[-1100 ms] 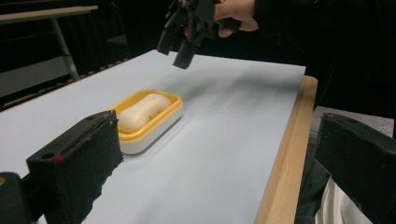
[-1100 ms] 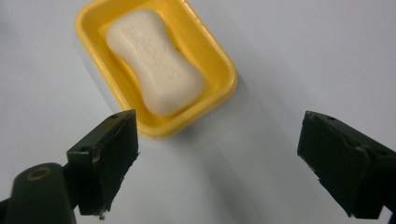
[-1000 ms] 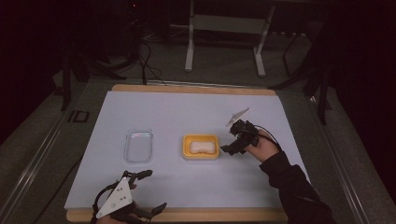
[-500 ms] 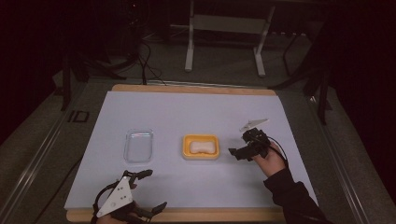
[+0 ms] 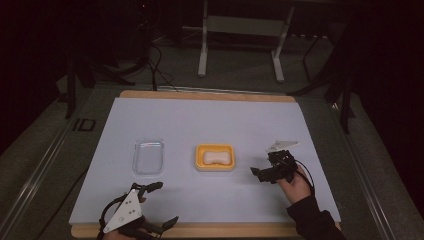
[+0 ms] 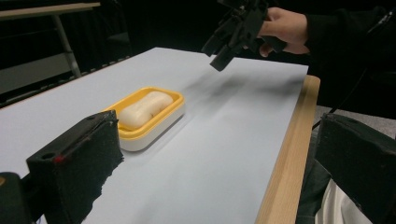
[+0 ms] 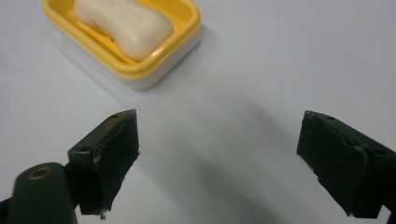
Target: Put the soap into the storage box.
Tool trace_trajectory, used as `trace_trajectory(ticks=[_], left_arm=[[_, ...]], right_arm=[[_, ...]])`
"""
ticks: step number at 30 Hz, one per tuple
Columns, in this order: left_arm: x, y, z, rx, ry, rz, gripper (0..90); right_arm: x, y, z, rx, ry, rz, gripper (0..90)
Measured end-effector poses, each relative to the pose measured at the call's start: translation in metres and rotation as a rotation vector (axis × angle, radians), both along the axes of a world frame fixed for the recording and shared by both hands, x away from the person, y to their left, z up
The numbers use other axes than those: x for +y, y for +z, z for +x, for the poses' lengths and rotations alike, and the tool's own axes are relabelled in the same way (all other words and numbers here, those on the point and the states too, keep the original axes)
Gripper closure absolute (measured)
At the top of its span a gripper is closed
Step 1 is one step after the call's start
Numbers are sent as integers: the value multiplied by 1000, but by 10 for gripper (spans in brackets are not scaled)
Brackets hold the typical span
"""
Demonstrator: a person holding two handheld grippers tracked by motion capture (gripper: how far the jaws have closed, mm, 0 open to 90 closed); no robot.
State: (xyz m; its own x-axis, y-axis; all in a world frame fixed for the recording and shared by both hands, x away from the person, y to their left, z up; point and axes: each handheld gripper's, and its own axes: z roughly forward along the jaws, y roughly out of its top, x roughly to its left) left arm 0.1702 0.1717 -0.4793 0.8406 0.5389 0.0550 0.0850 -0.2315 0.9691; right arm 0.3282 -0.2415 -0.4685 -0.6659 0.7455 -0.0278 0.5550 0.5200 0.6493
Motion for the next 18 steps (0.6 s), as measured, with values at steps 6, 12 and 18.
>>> trace_trajectory(ticks=[6,12,18], left_arm=[[0,1,-1,-4,-1,-1,11],[0,1,0,-3,1,1,11],[-1,1,0,-2,0,3,11]], right_arm=[[-6,-2,-13,-25,-6,1,127],[-12,-4,-22,-31,-13,30,127],[-16,-6,-29,-30,-26,33,127]])
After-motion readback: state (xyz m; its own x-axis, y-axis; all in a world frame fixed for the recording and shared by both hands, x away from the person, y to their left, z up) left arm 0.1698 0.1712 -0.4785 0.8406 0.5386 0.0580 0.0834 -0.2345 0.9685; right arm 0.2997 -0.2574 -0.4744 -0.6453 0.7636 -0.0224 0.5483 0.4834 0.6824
